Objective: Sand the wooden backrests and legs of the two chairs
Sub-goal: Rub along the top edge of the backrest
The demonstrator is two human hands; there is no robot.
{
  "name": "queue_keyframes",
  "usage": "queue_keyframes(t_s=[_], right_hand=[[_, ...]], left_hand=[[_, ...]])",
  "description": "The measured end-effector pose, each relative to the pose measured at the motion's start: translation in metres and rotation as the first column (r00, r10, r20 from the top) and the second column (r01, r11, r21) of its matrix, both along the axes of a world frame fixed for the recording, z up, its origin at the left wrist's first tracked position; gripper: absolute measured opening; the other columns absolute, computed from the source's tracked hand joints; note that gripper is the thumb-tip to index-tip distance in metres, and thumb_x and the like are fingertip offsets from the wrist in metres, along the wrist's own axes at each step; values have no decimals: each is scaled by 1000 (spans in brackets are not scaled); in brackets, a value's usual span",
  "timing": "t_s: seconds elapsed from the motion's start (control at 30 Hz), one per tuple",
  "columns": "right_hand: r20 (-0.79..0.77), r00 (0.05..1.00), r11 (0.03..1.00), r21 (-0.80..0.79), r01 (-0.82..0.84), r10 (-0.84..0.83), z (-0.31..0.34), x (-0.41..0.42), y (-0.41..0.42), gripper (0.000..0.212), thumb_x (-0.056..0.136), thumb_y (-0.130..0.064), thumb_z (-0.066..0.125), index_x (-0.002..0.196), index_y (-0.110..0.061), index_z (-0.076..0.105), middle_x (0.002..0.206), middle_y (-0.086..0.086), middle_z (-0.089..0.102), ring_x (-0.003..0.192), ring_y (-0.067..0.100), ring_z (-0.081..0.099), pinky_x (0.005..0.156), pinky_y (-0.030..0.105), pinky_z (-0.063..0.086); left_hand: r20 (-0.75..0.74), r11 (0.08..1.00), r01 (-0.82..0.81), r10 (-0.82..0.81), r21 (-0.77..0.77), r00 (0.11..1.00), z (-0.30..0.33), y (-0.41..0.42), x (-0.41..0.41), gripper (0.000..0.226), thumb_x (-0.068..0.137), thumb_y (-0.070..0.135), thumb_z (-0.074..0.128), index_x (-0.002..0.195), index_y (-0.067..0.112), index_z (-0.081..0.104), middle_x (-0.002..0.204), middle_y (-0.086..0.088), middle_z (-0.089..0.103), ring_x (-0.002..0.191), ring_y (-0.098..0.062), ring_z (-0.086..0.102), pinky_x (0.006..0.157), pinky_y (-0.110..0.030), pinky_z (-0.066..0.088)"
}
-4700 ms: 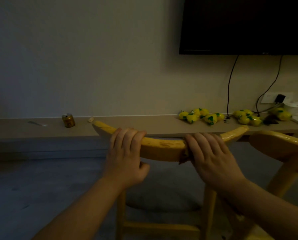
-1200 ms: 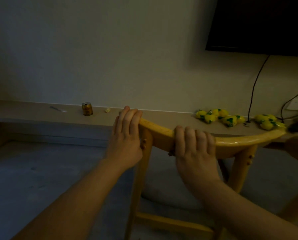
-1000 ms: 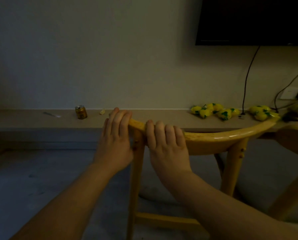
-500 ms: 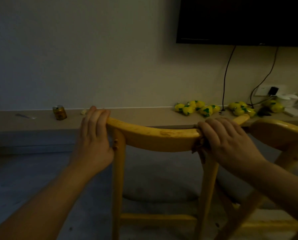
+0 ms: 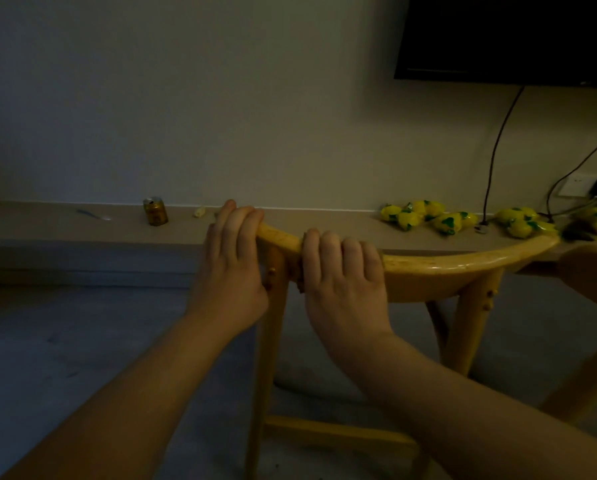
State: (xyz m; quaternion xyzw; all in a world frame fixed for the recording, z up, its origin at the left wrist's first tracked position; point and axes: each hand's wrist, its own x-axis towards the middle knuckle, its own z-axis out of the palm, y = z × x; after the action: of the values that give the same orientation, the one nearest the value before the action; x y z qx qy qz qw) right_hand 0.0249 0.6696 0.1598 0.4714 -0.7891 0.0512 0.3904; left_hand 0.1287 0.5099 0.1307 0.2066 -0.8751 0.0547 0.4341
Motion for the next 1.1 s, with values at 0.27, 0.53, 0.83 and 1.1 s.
queue_keyframes(t_s=[0.27, 0.53, 0.83, 1.1], right_hand=[[148, 977, 987, 21, -158, 153, 14, 1, 13, 64, 101, -28, 48, 157, -4, 28, 140, 14, 52, 124, 35, 53, 111, 49, 38], [209, 946, 965, 28, -260, 249, 27, -50, 81, 74, 97, -49, 43, 160, -13, 25, 155, 11, 43, 142, 32, 41, 117, 47, 32], [82, 978, 974, 113, -199, 191, 12, -128, 119, 60, 96, -46, 46, 142, -8, 49, 129, 14, 54, 111, 36, 52, 99, 51, 37], [35, 960, 959, 61, -278, 276, 4, -138, 118, 54, 98, -44, 48, 140, -10, 50, 128, 13, 52, 108, 36, 52, 99, 50, 36]], left_hand=[[93, 997, -31, 25, 65, 995, 12, 14, 4, 89, 87, 46, 60, 155, 1, 24, 160, -18, 25, 156, -35, 12, 121, -59, 26], [287, 970, -140, 79, 199, 955, 39, 35, 19, 89, 85, 46, 37, 163, 12, 9, 171, -7, 5, 158, -23, -8, 125, -59, 9], [252, 998, 66, -67, 15, 965, 36, 136, -52, 85, 86, 39, 45, 161, 12, 17, 166, -6, 22, 156, -25, 14, 127, -47, 13], [236, 992, 37, -8, -119, 972, 20, 91, -43, 68, 102, 64, 35, 148, 15, 41, 138, -9, 48, 127, -34, 45, 120, -47, 20]])
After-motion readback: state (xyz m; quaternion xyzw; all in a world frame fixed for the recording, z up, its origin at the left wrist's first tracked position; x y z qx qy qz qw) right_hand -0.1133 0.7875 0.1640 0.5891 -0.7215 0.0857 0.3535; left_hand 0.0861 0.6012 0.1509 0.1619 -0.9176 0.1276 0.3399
